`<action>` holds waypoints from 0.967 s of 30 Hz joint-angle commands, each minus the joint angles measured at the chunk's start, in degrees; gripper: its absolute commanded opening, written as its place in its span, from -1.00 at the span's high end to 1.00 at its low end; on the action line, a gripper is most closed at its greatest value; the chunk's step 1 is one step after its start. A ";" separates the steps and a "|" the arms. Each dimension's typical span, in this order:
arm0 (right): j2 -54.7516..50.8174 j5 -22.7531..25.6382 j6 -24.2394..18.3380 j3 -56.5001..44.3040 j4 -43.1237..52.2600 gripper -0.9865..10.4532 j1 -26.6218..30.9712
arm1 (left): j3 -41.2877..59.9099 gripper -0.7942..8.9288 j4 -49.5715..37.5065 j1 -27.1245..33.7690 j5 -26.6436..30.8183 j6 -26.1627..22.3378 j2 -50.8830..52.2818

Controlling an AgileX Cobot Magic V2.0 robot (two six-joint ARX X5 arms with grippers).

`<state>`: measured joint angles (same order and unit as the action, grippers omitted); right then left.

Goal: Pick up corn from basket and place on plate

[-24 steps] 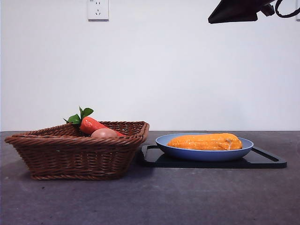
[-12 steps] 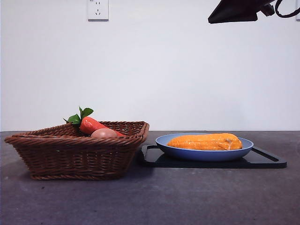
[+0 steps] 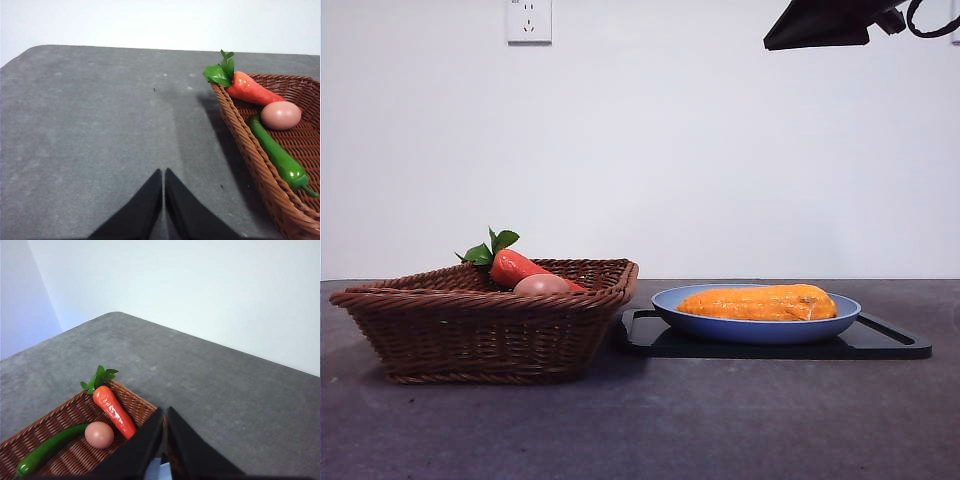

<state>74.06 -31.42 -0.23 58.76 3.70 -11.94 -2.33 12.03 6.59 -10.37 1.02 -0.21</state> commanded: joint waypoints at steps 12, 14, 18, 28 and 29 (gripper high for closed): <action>-6.51 12.68 -5.31 -0.20 -8.00 0.82 2.73 | 0.31 0.82 3.28 0.15 0.07 0.15 0.04; -9.35 13.33 -5.84 -1.73 -7.85 0.82 3.37 | 0.31 0.82 3.28 0.15 0.07 0.15 0.02; -17.40 13.33 -4.72 -8.17 -5.20 0.82 7.45 | 0.31 0.82 3.26 0.15 0.07 0.15 0.02; -41.62 13.75 -1.90 -30.71 0.39 0.82 18.51 | 0.31 0.82 3.28 0.15 0.07 0.15 0.02; -43.21 13.97 -1.92 -32.15 0.68 0.82 18.88 | 0.31 0.82 3.26 0.15 0.07 0.15 0.04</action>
<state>31.29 -17.61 -2.96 27.14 3.73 6.79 -2.33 12.01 6.59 -10.35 1.02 -0.21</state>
